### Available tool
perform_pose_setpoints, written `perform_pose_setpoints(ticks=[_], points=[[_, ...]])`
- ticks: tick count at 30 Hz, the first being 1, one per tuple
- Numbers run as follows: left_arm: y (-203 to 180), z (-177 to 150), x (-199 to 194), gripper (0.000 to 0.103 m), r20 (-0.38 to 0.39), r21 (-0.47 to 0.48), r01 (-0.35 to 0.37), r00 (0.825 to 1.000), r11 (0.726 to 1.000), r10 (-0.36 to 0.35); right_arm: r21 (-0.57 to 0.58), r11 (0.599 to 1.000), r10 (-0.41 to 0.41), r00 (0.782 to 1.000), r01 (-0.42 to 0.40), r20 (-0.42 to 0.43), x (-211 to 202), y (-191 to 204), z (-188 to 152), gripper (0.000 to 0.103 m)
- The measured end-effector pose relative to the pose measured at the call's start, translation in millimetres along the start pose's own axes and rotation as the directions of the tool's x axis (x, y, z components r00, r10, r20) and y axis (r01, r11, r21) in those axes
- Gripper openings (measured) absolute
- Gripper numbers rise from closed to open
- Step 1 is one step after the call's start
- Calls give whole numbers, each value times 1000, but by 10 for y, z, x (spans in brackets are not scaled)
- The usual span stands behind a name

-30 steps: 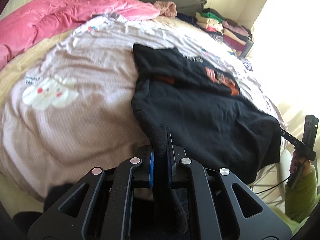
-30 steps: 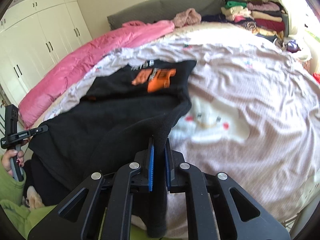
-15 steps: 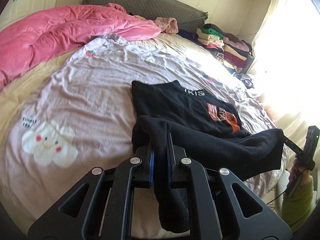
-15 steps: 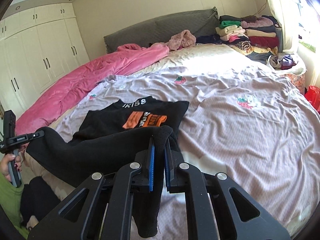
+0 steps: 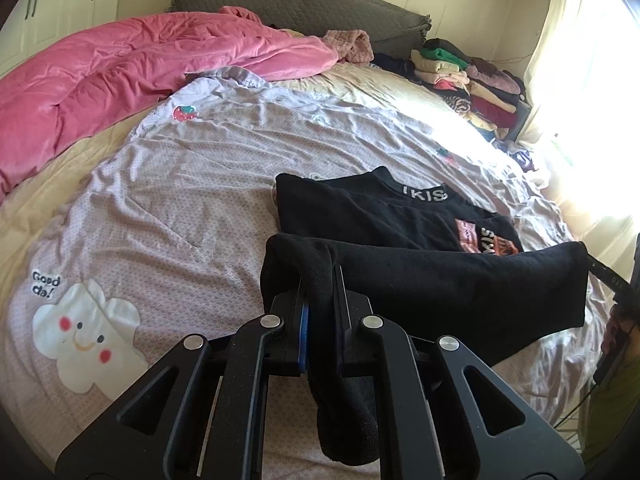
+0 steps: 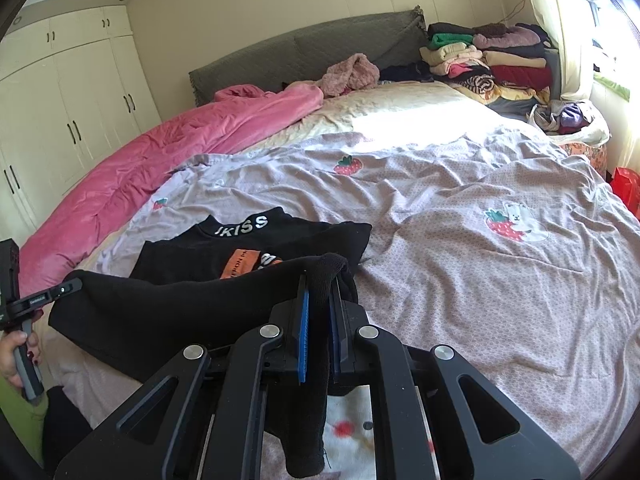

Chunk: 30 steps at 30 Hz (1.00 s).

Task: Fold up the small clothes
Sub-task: 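Lift the hem with both tools, fold it toward the collar, open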

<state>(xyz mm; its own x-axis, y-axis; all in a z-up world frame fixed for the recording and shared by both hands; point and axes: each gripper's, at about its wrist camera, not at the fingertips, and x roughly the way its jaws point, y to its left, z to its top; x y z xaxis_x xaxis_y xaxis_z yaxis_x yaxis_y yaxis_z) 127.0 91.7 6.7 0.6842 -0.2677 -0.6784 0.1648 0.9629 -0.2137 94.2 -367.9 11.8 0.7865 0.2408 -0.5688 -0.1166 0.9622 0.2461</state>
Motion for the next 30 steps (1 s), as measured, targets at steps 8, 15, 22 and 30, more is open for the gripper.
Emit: perform_pose_setpoints(ticks=[8,15,22,30], points=[[43,-63,160,5,-22,-5,-10,1000,1000,10,-7,1000,-29,998,29,-50,205,-23,-63,11],[30,-90,131,29,-23,-4,12,1000,1000,-13,-14,999,-31,998,30,-54,196,46,-149,40],[-24,-193,-40,42,-5,-18,44,999,999,-44,-1,999,-38,997,38,-62,42,56,-319,49],[-24,-460,-132,45,-41,-48,79,996,996,-81,8,999,-47,994,48,-101,-69,41,-576,50]])
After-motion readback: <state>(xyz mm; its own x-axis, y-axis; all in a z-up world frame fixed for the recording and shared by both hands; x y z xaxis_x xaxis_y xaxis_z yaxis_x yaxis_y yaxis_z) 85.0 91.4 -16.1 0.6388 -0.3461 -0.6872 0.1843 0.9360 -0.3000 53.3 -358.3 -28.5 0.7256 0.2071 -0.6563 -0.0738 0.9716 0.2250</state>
